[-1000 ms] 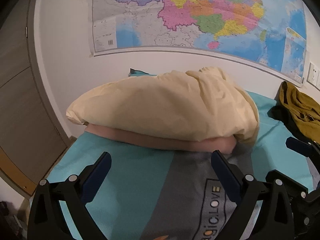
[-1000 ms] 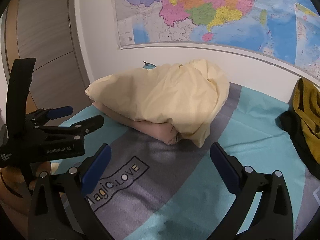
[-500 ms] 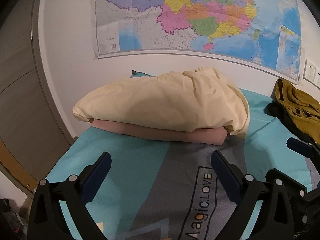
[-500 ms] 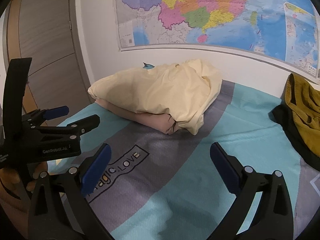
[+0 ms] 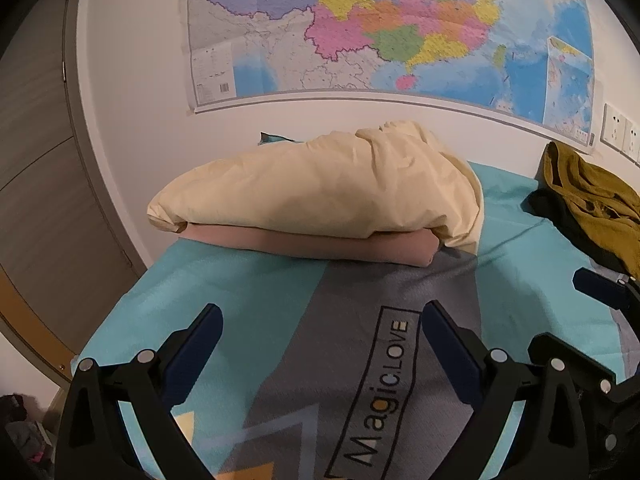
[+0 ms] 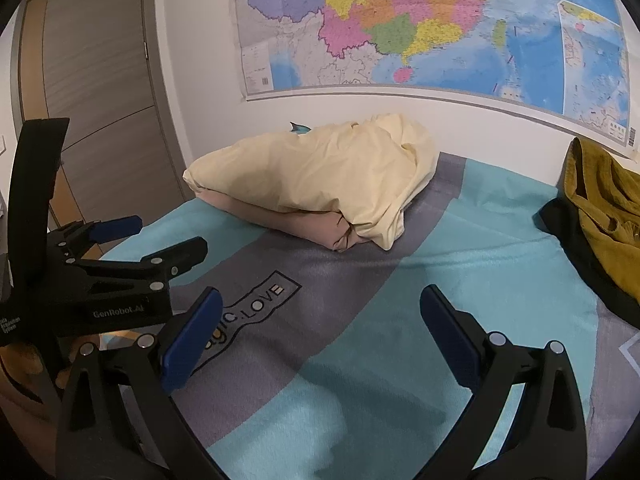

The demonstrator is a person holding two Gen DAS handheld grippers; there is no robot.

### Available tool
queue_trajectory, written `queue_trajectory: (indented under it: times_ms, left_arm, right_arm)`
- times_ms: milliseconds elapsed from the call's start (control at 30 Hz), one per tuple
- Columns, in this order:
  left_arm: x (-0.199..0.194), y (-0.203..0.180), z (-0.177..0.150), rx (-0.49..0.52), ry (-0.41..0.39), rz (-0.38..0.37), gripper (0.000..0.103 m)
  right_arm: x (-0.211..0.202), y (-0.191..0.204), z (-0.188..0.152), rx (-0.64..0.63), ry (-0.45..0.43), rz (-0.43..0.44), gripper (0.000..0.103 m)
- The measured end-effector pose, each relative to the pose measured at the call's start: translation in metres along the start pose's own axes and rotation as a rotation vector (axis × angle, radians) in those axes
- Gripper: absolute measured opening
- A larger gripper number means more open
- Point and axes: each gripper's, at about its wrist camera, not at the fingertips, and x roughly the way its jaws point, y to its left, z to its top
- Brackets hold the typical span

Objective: Fold large clothes

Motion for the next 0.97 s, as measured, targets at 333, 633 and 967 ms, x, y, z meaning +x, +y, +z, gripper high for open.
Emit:
queue_trajectory:
  times_ms: [333, 633, 967]
  left_arm:
    - [-0.002, -0.006, -0.006, 0.006, 0.012, 0.005, 0.096]
    - [-0.001, -0.004, -0.009, -0.008, 0.016, 0.003, 0.096]
    - [0.009, -0.017, -0.01, -0.001, 0.067, -0.127, 0.096]
  right_arm:
    - [-0.002, 0.0, -0.004, -0.008, 0.003, 0.017, 0.098]
    - [-0.002, 0.001, -0.006, -0.016, 0.007, 0.029, 0.098]
    - [-0.01, -0.015, -0.01, 0.049, 0.003, 0.003, 0.098]
